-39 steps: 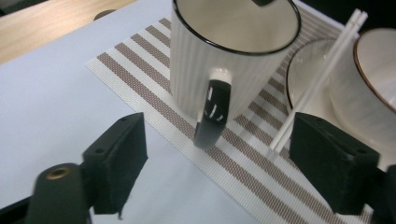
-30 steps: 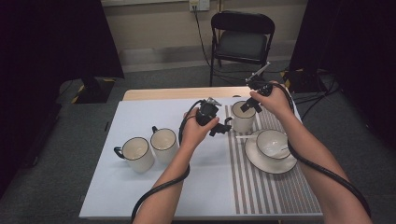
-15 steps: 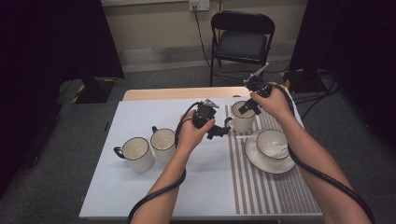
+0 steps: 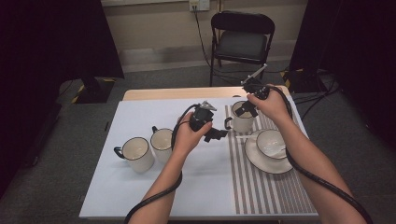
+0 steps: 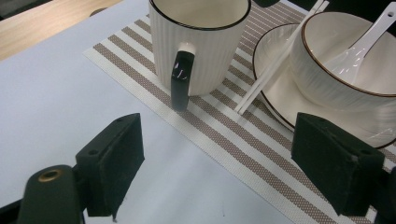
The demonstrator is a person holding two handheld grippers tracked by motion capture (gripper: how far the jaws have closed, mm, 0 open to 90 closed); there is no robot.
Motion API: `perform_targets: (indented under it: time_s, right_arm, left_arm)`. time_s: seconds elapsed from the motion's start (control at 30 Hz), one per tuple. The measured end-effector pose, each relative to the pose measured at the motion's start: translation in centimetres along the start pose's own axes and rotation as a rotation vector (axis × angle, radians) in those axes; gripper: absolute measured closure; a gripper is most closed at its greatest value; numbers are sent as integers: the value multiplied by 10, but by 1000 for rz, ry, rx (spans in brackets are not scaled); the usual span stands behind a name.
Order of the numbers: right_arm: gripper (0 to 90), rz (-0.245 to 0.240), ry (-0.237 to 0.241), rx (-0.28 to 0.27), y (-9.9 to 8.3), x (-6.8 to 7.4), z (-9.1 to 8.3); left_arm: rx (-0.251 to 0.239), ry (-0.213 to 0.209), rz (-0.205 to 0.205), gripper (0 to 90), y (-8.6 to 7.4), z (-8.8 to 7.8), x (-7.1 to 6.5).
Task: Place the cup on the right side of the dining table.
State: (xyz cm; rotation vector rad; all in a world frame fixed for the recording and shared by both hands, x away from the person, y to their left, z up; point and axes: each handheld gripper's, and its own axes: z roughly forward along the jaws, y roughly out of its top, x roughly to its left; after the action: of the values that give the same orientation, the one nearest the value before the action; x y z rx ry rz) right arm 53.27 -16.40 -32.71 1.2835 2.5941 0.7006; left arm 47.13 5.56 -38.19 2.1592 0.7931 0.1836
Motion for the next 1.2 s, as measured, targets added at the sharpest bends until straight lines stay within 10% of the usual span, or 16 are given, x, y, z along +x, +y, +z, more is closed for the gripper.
perform_targets:
  time_s: [1.2]
  right_arm:
    - [165,-16,11,-44,-25,26,-28]
  left_arm:
    - [-4,-11,25,170,-17,-27,-27]
